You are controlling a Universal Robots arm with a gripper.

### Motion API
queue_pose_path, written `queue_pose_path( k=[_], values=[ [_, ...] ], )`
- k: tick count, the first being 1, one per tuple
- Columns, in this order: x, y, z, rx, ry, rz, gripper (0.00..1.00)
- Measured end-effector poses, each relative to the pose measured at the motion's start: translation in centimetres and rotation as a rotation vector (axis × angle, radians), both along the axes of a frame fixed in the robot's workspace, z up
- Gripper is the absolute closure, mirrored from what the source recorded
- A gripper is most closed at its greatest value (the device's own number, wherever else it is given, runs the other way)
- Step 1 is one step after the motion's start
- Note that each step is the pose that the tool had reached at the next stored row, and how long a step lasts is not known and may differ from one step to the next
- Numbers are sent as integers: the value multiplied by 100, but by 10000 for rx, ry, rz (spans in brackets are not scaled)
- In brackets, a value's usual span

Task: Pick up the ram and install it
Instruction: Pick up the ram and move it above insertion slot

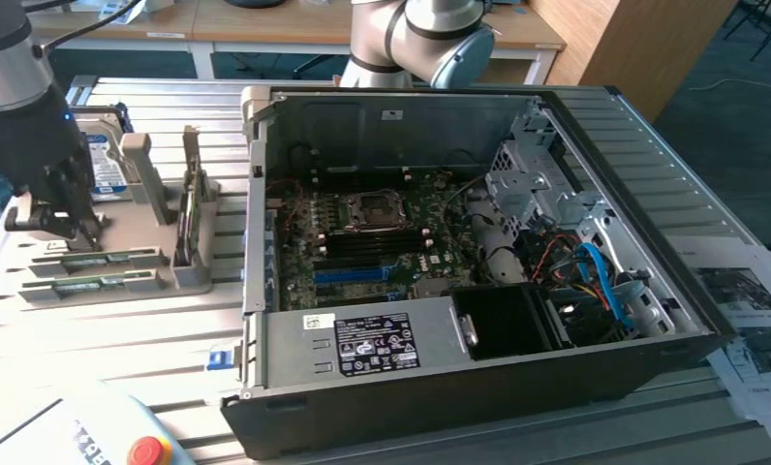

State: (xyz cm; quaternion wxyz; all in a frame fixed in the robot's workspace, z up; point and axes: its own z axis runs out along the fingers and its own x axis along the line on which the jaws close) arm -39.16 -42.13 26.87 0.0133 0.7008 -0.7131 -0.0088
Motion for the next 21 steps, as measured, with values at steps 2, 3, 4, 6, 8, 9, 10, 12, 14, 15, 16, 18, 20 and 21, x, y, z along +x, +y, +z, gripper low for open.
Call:
queue_pose_path(
  k=[2, 3, 4, 6, 8, 9, 10, 12, 14, 15, 16, 18, 20, 21],
  values=[
    [-1, -4, -36, 0, -1, 0, 69],
    [-2, -7, -55, -1, 0, 0, 69],
    [-2, -9, -74, 0, 0, 0, 69],
    [-2, -14, -110, 1, -1, 0, 69],
    [-2, -20, -145, 0, 0, 0, 69],
    [-3, -22, -164, 0, 0, -1, 69],
    [-3, -25, -180, 0, 0, 0, 69],
    [-3, -31, -207, 0, 0, 0, 69],
    [-4, -36, -228, 0, -1, -1, 69],
    [-5, -37, -233, 0, 1, -1, 69],
    [-5, -37, -233, -1, 2, -1, 69],
    [-4, -37, -233, -1, 1, 0, 69],
    [-2, -45, -238, 4, -1, 2, 69],
    [-3, -56, -239, 2, -2, 2, 69]
  ],
)
